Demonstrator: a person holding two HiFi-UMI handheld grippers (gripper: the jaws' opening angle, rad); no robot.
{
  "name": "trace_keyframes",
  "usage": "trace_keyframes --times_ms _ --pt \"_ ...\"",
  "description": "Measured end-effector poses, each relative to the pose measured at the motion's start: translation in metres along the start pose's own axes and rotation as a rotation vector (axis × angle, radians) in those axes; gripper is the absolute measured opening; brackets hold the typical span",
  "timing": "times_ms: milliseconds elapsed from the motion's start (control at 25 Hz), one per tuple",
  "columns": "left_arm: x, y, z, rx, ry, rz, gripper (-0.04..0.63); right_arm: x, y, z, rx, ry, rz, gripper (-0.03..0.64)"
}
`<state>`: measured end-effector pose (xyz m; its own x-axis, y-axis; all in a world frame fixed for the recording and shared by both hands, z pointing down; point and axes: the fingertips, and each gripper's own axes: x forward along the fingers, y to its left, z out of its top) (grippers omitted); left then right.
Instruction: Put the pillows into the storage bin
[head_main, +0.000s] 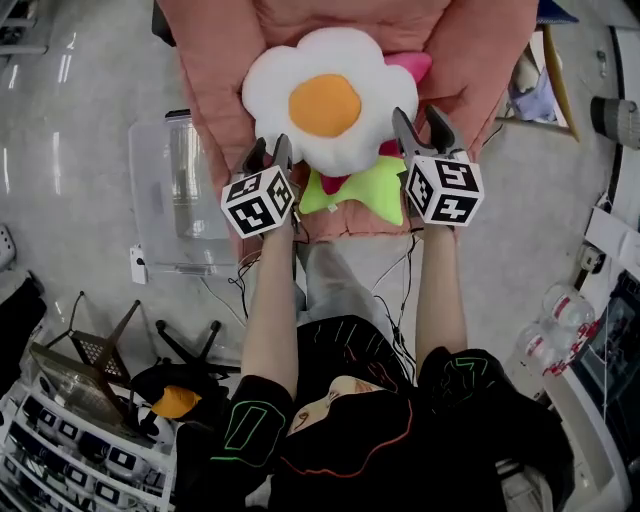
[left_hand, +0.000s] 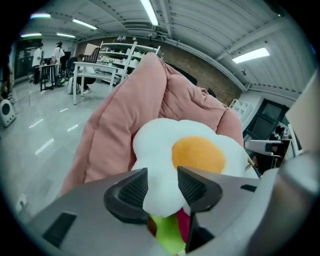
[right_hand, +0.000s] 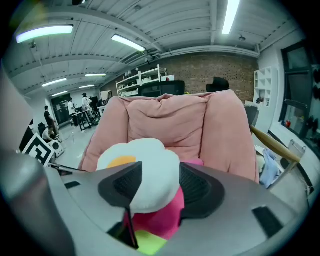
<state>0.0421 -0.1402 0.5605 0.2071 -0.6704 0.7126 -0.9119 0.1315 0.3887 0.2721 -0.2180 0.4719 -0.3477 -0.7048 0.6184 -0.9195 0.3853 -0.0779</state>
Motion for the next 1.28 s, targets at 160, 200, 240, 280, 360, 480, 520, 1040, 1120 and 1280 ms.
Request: trace_keyframes --times_ms 160,200,240,280,360,480,520,1040,1120,1280 --pt "0.013 0.008 -0.017 -0.063 0.047 0.030 0.308 0.016 -0.003 -0.012 0.025 0.061 0.009 0.285" --pt "0.016 0.009 -0.022 -0.082 0.055 0.032 0.332 0.019 -0.002 -0.014 0.034 0.069 0.019 0.287" --pt "0.019 0.010 -0.025 -0.102 0.059 0.031 0.340 0.022 -0.002 -0.016 0.041 0.075 0.029 0.287" --pt "0.022 0.011 -0.028 -0.123 0.060 0.027 0.341 0.025 -0.001 -0.017 0.050 0.082 0.039 0.286" --pt "0.027 0.013 -0.029 -0.162 0.057 0.015 0.339 0.029 -0.001 -0.021 0.081 0.097 0.061 0.287" --pt "0.035 0.012 -0.030 -0.200 0.060 -0.016 0.307 0.034 0.001 -0.028 0.145 0.119 0.102 0.285" --pt "0.037 0.013 -0.030 -0.209 0.062 -0.023 0.284 0.034 0.003 -0.030 0.162 0.120 0.119 0.280" --pt "-0.004 -0.001 -0.024 -0.191 0.033 -0.163 0.009 -0.005 0.038 -0.005 0.099 0.015 0.197 0.065" --pt "-0.019 0.001 -0.020 -0.185 0.015 -0.173 0.007 -0.015 0.047 0.002 0.095 -0.005 0.191 0.063" --pt "-0.046 0.001 -0.006 -0.150 -0.029 -0.187 0.005 -0.038 0.062 0.018 0.091 -0.056 0.182 0.061"
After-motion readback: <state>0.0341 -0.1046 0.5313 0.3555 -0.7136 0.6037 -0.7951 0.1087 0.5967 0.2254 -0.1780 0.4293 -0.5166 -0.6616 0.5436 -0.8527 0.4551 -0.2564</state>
